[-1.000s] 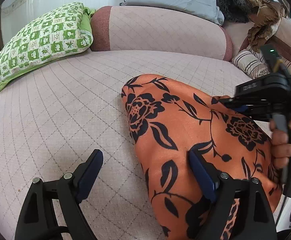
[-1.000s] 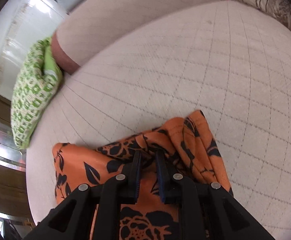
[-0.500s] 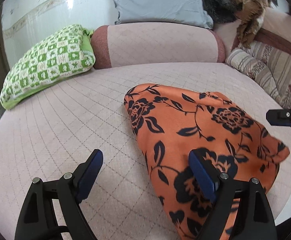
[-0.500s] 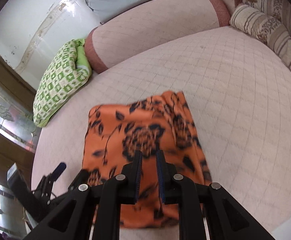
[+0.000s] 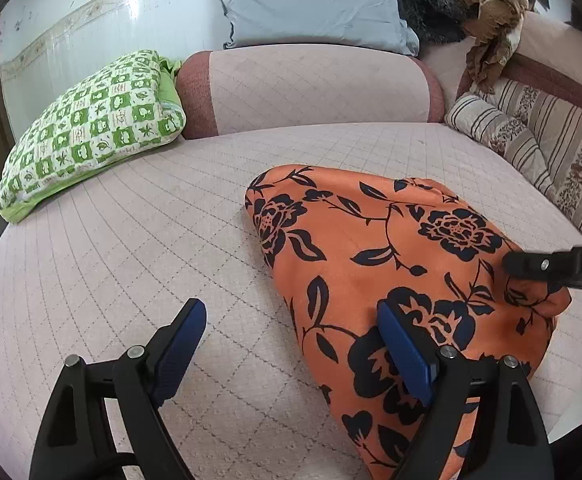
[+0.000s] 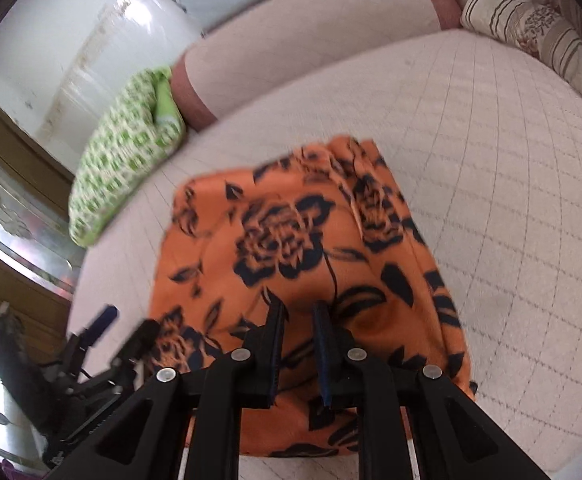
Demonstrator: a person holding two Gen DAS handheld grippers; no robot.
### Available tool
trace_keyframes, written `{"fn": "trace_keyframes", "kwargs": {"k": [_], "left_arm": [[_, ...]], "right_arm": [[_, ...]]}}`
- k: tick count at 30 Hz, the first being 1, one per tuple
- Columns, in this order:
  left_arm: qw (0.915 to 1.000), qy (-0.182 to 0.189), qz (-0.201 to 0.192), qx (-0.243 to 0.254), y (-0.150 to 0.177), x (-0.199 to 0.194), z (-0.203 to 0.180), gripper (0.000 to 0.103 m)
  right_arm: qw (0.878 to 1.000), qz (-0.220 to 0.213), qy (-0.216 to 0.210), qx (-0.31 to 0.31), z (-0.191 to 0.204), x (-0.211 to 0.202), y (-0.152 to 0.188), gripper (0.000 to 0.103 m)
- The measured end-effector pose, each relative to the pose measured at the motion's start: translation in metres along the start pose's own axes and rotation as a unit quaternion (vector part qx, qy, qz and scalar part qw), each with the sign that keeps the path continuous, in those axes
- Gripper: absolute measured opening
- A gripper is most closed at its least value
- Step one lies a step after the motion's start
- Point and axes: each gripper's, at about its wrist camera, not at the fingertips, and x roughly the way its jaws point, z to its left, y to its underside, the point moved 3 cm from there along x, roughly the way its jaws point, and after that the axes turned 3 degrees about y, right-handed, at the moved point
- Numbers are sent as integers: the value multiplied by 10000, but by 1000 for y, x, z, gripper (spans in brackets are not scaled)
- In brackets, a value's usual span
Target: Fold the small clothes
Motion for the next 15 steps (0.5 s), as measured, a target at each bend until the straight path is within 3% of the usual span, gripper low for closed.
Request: {"fn": "trace_keyframes", "kwargs": {"k": [6, 10, 15], "left_arm": [[10000, -31, -39, -8, -2, -2, -1, 88], [10000, -22, -60, -10, -2, -3, -4, 88], [9999, -40, -47, 88, 1, -4, -7, 88]], "right_arm": [[9990, -390, -142, 176, -11, -20, -12, 30], [9977, -646, -155, 162, -20, -34, -16, 30], [9978, -615, -248, 26, -13, -39, -12, 30]]}}
